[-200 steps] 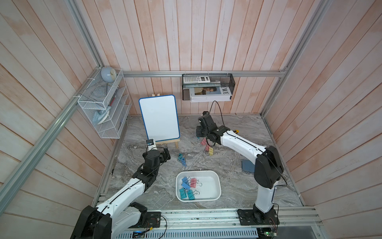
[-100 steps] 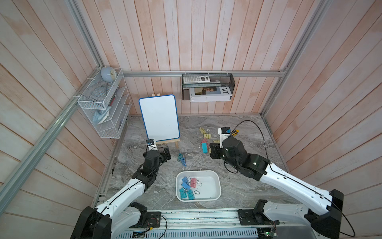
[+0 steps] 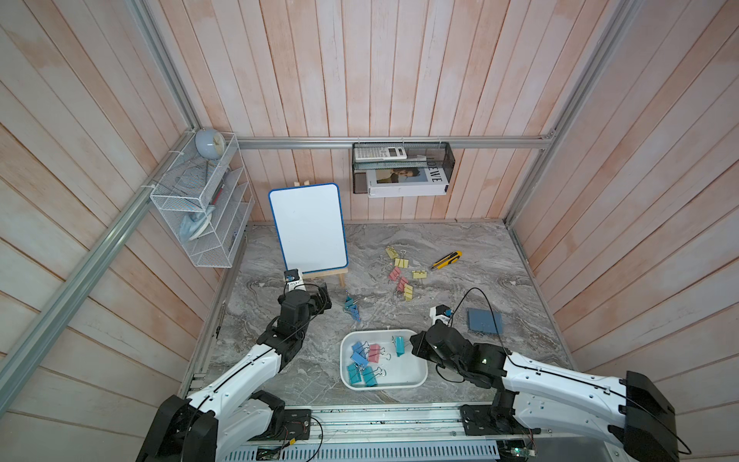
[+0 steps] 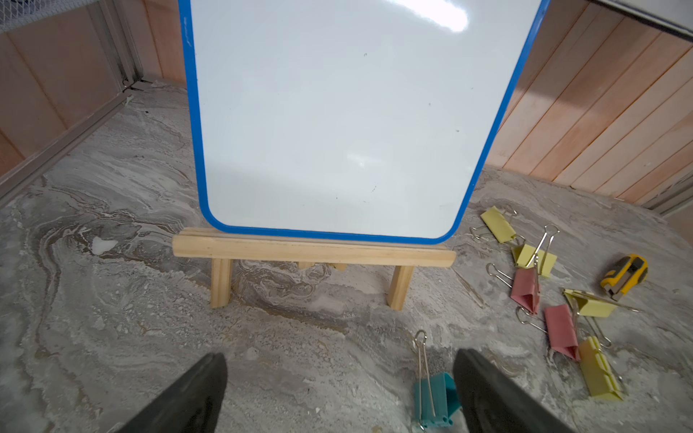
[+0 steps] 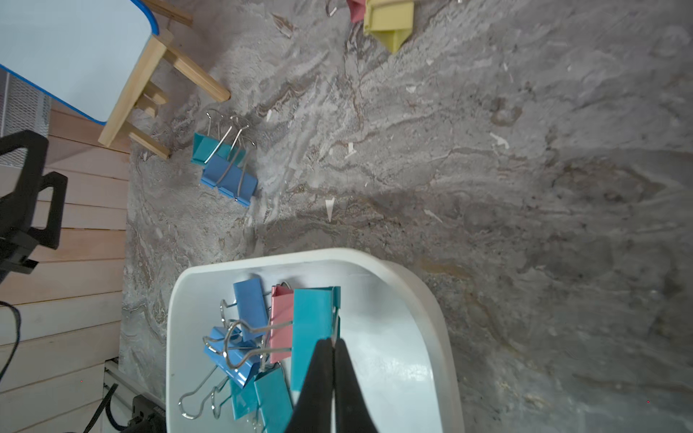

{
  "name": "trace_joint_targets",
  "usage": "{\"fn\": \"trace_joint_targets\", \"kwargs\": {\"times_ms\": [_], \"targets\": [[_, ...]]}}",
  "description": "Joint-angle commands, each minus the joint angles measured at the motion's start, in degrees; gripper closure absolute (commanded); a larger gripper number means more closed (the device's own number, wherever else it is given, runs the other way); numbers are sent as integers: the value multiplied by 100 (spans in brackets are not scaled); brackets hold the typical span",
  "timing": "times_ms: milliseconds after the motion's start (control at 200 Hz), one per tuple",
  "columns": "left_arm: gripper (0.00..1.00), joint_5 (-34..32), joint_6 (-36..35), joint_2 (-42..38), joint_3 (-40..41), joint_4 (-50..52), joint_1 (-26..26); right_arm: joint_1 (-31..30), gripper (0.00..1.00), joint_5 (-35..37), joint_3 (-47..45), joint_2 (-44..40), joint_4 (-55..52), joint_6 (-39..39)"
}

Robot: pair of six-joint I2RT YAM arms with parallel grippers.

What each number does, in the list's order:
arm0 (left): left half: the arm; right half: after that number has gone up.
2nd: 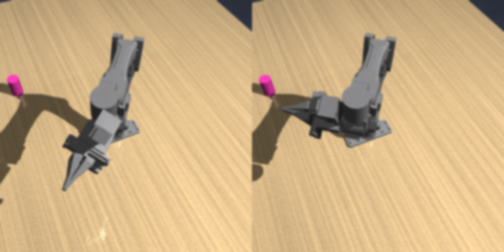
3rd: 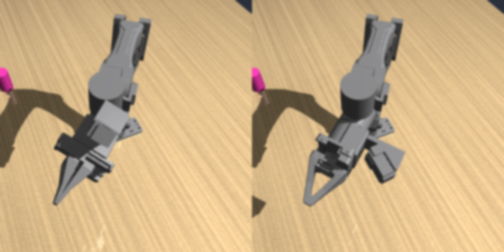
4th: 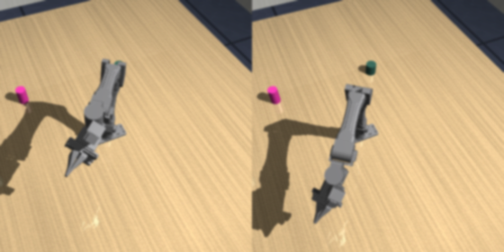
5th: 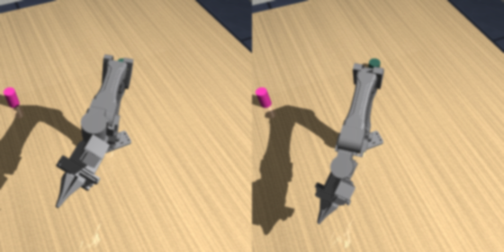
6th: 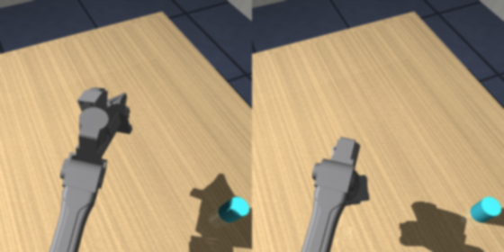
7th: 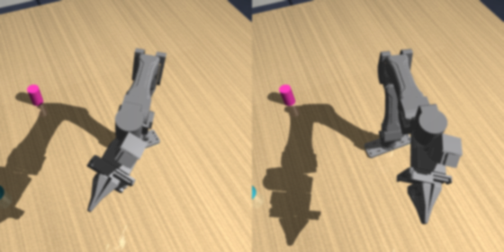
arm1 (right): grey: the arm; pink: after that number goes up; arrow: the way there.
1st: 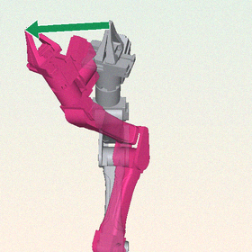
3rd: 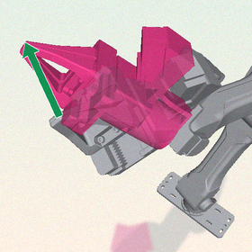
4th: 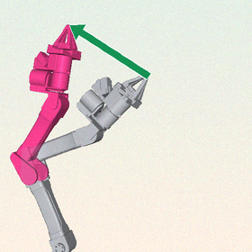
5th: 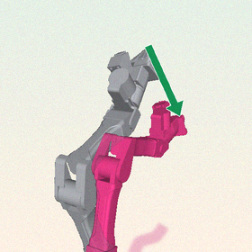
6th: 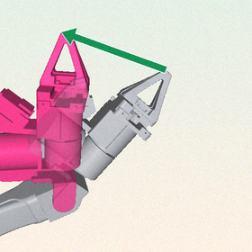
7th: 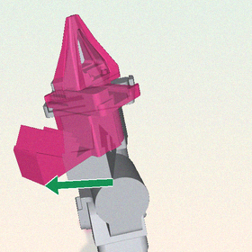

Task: Put the binder clips in the storage box
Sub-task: Place the binder clip in the storage box.

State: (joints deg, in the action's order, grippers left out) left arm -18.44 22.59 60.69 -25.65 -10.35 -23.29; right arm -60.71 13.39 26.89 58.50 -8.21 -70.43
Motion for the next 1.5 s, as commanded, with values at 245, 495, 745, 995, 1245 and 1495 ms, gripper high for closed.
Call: {"fn": "trace_joint_targets", "kwargs": {"times_ms": [245, 495, 745, 995, 1245, 1495], "targets": [[0, 7, 34, 66, 37, -146, 24, -158, 100, -695, 23, 1266, 1568, -483], [0, -20, 13, 22, 38, -118, 26, -404, 98, -507, 129, 1570, 894, -442], [0, 7, 35, 64, 34, -134, 24, -563, 70, -118, 478, 1363, -348, -33], [0, 16, 30, 57, 28, -143, 26, -583, 63, 574, 1100, 923, -1349, 359], [0, -9, 7, 14, 30, -117, 24, 157, 63, 1355, 1655, 309, -1773, 1822], [0, -11, 8, 46, 33, -136, 20, 1731, 65, 240, 2613, 1252, -1830, 2938]]}}
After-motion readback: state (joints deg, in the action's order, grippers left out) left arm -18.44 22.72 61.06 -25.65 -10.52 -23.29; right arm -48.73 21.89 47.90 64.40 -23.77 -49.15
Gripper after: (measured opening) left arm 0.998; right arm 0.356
